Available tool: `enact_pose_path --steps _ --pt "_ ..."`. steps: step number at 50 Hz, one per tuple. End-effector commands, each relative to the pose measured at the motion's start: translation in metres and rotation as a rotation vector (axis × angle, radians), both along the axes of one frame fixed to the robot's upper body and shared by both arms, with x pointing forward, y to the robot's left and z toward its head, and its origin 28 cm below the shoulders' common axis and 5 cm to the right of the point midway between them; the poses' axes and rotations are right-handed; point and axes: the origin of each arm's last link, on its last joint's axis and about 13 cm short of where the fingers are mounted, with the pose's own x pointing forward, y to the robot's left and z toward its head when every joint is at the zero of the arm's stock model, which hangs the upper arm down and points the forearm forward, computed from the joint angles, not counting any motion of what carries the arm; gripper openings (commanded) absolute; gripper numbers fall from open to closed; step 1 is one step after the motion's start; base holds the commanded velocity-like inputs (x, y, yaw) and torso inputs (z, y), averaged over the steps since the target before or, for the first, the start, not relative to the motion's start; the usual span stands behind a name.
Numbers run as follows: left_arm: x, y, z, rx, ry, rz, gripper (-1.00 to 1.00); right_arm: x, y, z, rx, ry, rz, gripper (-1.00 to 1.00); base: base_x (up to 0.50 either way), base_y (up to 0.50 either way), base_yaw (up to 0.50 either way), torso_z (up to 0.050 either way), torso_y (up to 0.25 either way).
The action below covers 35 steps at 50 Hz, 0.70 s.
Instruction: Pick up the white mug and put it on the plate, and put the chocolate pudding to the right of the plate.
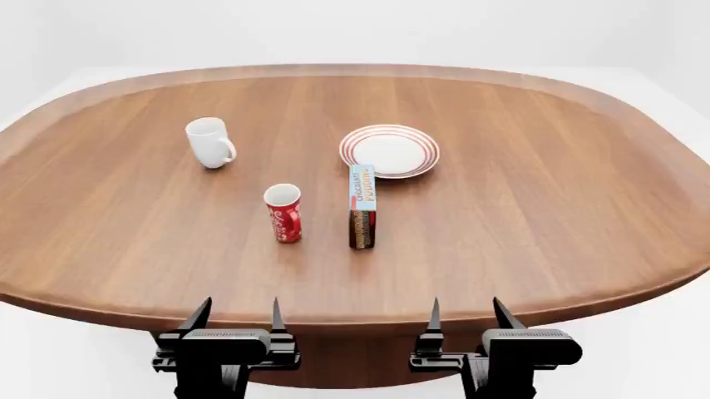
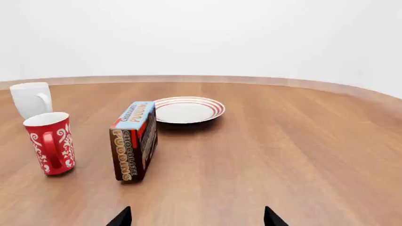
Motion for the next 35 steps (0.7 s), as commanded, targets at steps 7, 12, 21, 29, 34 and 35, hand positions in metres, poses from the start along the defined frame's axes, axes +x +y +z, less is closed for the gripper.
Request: enact_pose_path --steps 7,12,21,29,34,35 --pt "-0.0002 0.0007 0.0018 0.007 0.004 0.012 1.00 -0.0001 0.0007 -0.0005 -0.009 0.000 0.008 1.00 0.00 0.00 0.00 0.000 0.000" --pt "0.0004 0.0005 0.0008 0.004 0.007 0.013 1.00 -0.0008 0.0013 0.0015 -0.012 -0.004 0.010 1.00 0.00 0.00 0.00 0.000 0.000" --pt "0.0004 -0.0004 0.0020 0.000 0.010 0.006 1.00 -0.0003 0.0013 -0.0001 -0.010 0.000 0.007 1.00 0.00 0.00 0.00 0.000 0.000" --pt "0.0004 -0.0005 0.0007 0.010 0.015 0.011 1.00 -0.0002 0.0016 -0.0007 -0.009 0.001 0.010 1.00 0.00 0.00 0.00 0.000 0.000" --pt "0.0001 -0.0008 0.0004 0.014 0.013 0.011 1.00 -0.0005 0.0017 -0.0013 -0.008 0.002 0.011 1.00 0.00 0.00 0.00 0.000 0.000" --pt "0.0000 -0.0008 0.0004 0.014 0.013 0.011 1.00 -0.0005 0.0017 -0.0011 -0.008 0.001 0.011 1.00 0.00 0.00 0.00 0.000 0.000"
